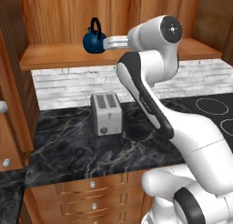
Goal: Open the cabinet, pick the kettle from the cabinet, and place it in the sink.
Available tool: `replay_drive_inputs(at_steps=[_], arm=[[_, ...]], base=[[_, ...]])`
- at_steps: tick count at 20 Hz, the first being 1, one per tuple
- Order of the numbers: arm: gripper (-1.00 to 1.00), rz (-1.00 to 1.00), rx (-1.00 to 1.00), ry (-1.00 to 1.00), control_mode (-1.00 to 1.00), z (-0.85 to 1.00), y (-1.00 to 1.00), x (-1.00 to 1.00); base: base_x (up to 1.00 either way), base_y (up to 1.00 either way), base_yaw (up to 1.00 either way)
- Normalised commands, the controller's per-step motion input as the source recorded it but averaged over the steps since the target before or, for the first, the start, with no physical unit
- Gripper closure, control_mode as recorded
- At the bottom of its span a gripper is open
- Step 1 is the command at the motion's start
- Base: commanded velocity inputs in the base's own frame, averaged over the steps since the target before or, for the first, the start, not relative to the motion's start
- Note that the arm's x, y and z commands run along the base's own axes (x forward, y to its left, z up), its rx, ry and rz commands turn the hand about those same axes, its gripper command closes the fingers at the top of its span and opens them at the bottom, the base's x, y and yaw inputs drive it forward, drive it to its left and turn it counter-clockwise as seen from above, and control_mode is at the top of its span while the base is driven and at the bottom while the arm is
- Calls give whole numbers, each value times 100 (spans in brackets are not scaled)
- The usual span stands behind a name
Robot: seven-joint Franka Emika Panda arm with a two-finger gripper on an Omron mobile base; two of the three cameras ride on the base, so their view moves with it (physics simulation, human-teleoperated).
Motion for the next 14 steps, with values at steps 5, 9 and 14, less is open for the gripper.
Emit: replay_drive_inputs(at_steps=[5, 9, 14], arm=[[-100, -8, -1, 0, -100, 11, 0, 39], [-100, 0, 0, -2, -100, 2, 0, 32], [-100, 0, 0, -7, -100, 3, 2, 35]], base=[[0, 0, 0], [0, 0, 0], [0, 0, 0]])
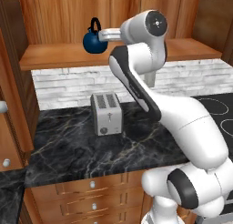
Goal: Open the cabinet, pick the kettle from the cabinet, and place it in the sink.
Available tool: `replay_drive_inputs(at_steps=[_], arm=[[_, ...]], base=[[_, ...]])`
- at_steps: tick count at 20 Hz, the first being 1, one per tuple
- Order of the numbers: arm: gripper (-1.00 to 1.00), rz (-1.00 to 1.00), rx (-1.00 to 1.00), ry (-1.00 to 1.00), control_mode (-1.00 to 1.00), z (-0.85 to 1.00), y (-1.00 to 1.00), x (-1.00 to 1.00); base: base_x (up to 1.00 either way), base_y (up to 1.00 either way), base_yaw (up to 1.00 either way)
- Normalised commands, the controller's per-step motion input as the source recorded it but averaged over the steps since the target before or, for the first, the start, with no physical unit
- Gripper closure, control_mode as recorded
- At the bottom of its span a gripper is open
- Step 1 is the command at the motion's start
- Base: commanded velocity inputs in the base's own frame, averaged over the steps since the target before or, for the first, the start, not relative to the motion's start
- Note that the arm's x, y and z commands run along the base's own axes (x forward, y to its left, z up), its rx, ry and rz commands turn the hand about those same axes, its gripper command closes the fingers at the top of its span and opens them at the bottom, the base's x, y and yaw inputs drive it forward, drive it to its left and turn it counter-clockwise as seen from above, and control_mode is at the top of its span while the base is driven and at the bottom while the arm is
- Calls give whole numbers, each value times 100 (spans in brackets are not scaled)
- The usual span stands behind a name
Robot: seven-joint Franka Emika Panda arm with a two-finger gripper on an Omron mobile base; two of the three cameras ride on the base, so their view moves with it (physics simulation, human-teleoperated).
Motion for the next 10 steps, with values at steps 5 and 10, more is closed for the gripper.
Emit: replay_drive_inputs(at_steps=[5, 10], arm=[[-100, 0, -1, -4, -100, 3, 5, 30], [-100, 0, -2, -4, -100, 1, 14, 26]], base=[[0, 0, 0], [0, 0, 0]])
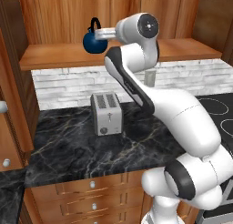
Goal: Open the cabinet, pick the kettle from the cabinet, and place it in the sink.
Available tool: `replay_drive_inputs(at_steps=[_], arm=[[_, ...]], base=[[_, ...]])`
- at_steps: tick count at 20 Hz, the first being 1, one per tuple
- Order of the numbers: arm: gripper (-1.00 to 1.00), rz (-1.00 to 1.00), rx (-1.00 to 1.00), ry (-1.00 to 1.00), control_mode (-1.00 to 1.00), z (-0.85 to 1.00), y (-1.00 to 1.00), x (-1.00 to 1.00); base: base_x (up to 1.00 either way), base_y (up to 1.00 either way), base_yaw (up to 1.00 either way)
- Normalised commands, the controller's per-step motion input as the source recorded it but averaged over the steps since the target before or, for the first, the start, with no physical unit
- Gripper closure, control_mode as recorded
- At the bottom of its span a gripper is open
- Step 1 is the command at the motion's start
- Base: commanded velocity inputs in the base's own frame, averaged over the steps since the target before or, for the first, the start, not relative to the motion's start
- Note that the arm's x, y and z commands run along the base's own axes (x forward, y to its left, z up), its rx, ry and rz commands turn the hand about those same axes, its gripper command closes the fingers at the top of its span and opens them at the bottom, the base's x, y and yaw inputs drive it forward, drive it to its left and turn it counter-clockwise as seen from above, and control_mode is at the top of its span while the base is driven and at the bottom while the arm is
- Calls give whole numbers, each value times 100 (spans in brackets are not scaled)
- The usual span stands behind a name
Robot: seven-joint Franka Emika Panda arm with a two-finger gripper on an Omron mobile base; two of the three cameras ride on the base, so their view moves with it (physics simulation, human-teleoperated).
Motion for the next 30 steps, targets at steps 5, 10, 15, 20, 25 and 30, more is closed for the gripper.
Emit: replay_drive_inputs(at_steps=[5, 10, 15, 20, 25, 30], arm=[[-100, 0, -1, 0, -100, 1, 14, 30], [-100, 0, 0, 0, -100, 0, 8, 23], [-100, 0, 0, 0, -100, 0, 9, 23], [-100, 0, 0, 0, -100, -2, 4, 18], [-100, 0, 0, 0, -100, -8, 4, 17], [-100, 0, 0, 0, -100, -11, 6, 19]], base=[[0, 0, 0], [0, 0, 0], [0, 0, 0], [0, 0, 0], [0, 0, 0], [0, 0, 0]])
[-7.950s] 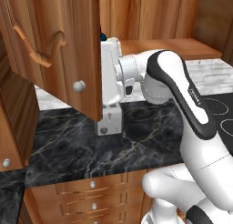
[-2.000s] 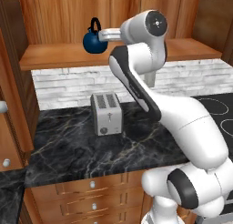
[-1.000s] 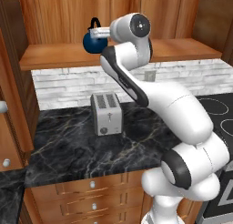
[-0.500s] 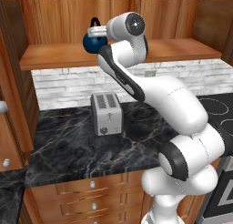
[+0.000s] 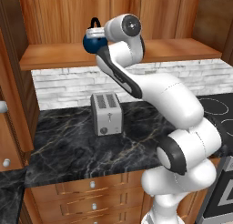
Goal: Open the cabinet, pick the kettle from the cabinet, and place it in the sink.
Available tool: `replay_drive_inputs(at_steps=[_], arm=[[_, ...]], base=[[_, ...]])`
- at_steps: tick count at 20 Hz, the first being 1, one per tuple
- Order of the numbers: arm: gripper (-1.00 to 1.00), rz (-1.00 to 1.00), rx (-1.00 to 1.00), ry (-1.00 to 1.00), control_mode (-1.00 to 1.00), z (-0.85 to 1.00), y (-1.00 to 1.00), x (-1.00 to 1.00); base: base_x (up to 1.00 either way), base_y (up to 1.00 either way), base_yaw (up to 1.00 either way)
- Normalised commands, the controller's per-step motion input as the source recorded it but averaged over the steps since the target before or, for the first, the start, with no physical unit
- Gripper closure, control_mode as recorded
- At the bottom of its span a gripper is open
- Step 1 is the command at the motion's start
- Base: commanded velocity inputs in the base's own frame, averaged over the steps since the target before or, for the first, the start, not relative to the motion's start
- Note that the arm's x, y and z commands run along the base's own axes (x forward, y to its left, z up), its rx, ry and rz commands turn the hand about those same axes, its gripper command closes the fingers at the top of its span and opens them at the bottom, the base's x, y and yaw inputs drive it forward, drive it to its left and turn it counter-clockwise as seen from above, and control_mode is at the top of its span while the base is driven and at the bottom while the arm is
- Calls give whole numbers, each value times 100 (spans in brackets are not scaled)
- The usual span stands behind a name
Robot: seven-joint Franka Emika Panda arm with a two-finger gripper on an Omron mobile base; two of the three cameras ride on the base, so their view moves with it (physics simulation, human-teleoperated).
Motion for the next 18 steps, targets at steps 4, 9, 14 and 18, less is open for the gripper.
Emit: replay_drive_inputs(at_steps=[4, 9, 14, 18], arm=[[-100, 0, 0, 1, -100, -11, 5, 19], [-100, 0, 0, 0, -100, -4, 0, 22], [-100, 0, 0, 0, -100, 0, 0, 20], [-100, 0, 0, 0, -100, 0, 2, 15]], base=[[0, 0, 0], [0, 0, 0], [0, 0, 0], [0, 0, 0]])
